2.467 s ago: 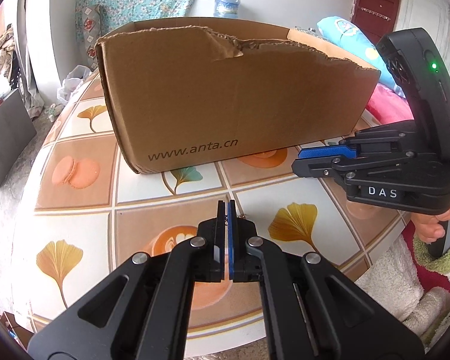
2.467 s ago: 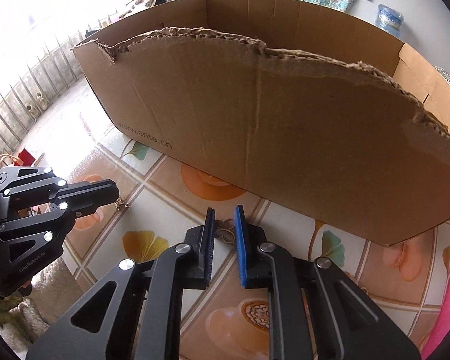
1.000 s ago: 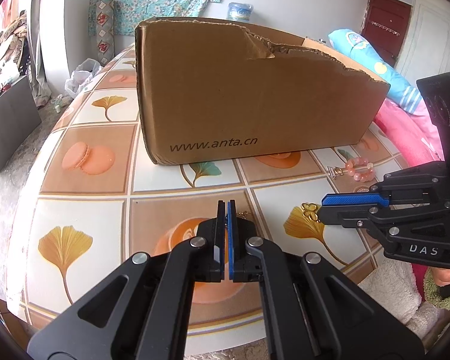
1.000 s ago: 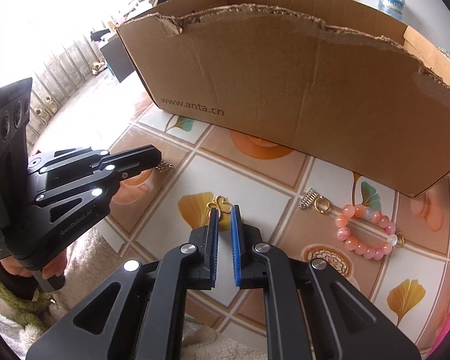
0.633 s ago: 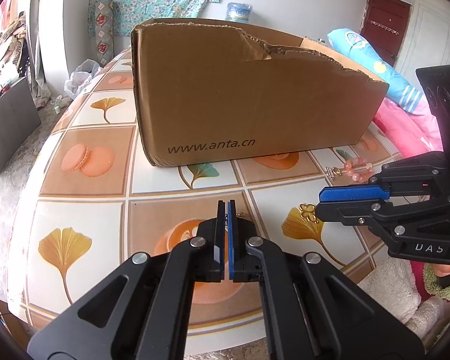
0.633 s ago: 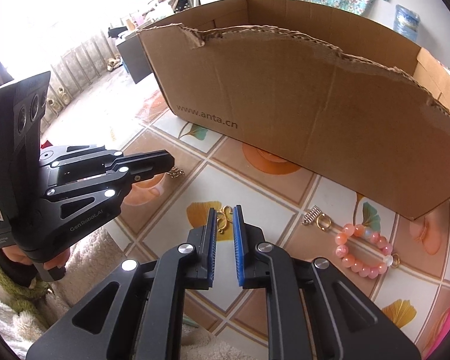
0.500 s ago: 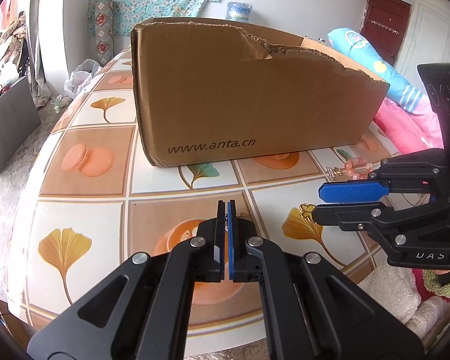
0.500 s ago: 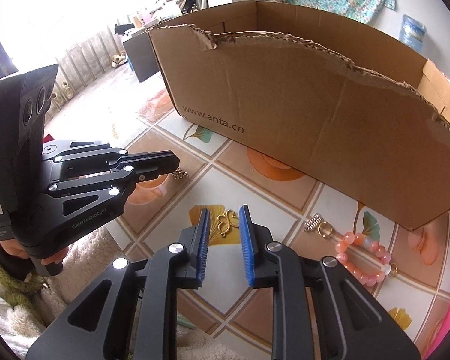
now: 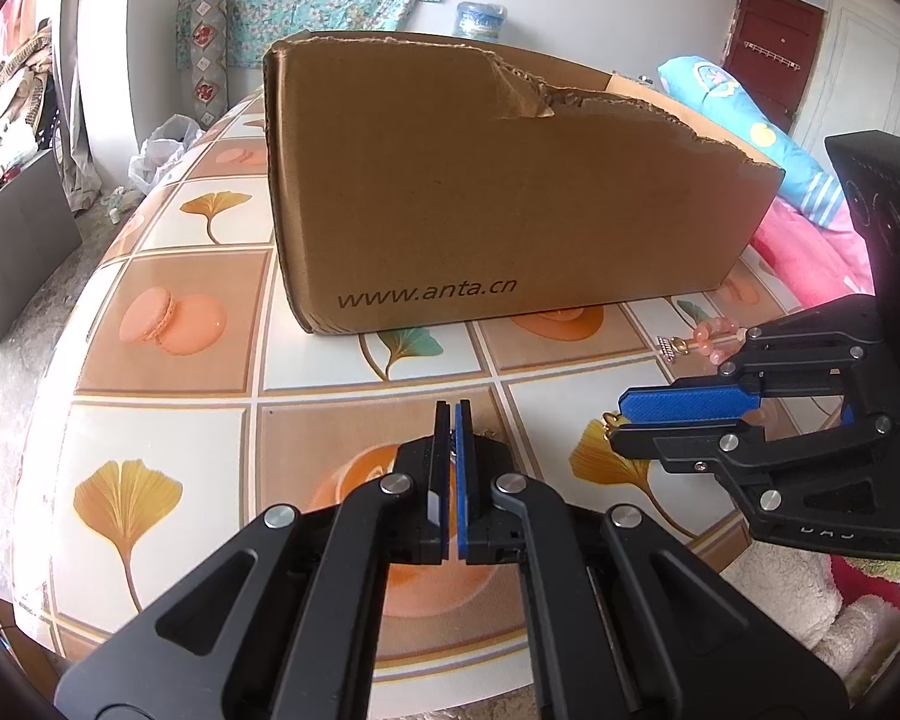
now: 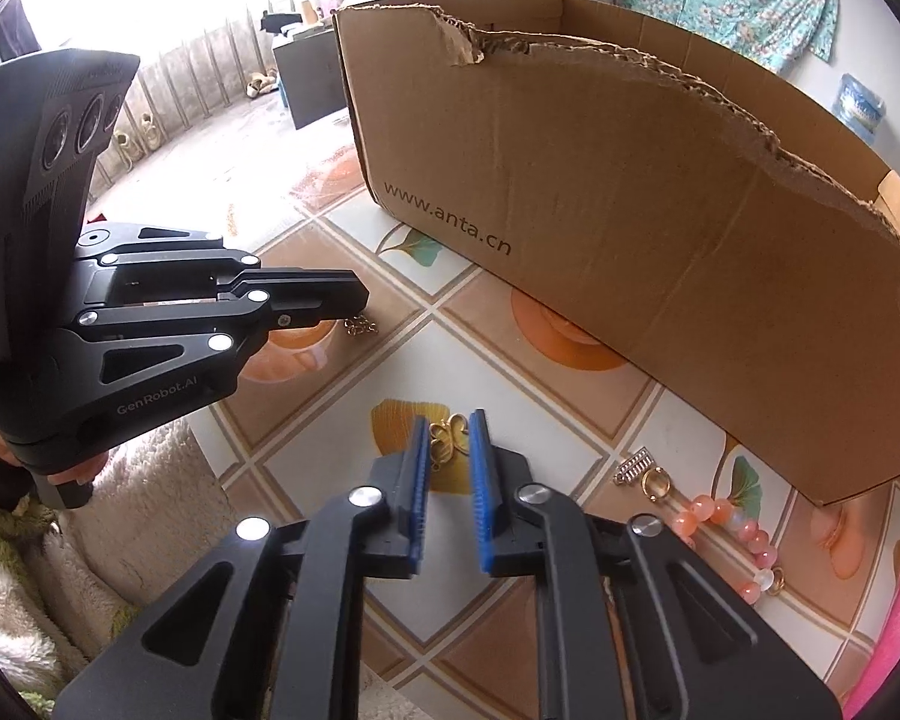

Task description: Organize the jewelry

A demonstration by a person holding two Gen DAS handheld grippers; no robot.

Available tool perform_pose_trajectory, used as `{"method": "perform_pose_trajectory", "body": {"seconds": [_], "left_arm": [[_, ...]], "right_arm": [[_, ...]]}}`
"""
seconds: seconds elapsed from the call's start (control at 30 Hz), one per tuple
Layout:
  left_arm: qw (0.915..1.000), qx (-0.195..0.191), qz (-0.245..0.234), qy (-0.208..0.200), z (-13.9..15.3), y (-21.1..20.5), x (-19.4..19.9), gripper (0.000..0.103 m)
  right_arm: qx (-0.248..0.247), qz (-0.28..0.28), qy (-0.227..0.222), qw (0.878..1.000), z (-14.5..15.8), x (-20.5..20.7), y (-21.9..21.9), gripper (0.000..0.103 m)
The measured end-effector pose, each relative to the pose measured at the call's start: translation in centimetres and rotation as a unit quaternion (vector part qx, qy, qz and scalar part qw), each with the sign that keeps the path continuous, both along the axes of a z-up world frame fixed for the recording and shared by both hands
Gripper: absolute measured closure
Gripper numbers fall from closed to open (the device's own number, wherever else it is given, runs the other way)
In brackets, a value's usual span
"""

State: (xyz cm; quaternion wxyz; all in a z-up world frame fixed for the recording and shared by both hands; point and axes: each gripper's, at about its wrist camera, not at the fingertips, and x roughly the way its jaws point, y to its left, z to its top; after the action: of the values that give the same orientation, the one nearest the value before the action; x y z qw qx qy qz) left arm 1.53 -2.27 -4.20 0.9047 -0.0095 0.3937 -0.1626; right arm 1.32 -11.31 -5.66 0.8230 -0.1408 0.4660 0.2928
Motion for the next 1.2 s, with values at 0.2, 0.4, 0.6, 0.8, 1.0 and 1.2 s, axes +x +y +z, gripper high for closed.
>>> {"method": "perform_pose_trajectory", "body": {"seconds": [0.2, 0.4, 0.6, 0.8, 1.0, 1.2], "left_arm": [[1.0000, -0.001, 0.001, 0.001, 0.0, 0.1, 0.0, 0.102], [1.0000, -0.001, 0.001, 0.000, 0.0, 0.1, -0.1, 0.102], [1.0000, -0.002, 0.001, 0.000, 0.0, 0.2, -0.1, 0.102], [1.0000, -0.005, 0.002, 0.000, 0.0, 0.3, -0.1, 0.102], [1.0000, -0.007, 0.002, 0.000, 0.1, 0.4, 0.0, 0.102], [0.9999, -0.012, 0.006, 0.001, 0.1, 0.6, 0.1, 0.102]], "right_arm": [[0.008, -0.010, 0.004, 1.000, -0.1, 0.3, -0.3, 0.097], [0.019, -0.021, 0.002, 1.000, 0.7, 0.5, -1.0, 0.098], [-0.007, -0.055, 0.003, 0.998, 0.0, 1.6, -1.9, 0.098], [-0.009, -0.045, 0.008, 0.999, 0.1, 0.8, -1.5, 0.098], [-0.003, -0.037, 0.018, 0.999, 0.0, 0.1, -0.5, 0.098], [0.005, -0.027, 0.014, 1.000, 0.5, 0.0, -0.2, 0.096]]}}
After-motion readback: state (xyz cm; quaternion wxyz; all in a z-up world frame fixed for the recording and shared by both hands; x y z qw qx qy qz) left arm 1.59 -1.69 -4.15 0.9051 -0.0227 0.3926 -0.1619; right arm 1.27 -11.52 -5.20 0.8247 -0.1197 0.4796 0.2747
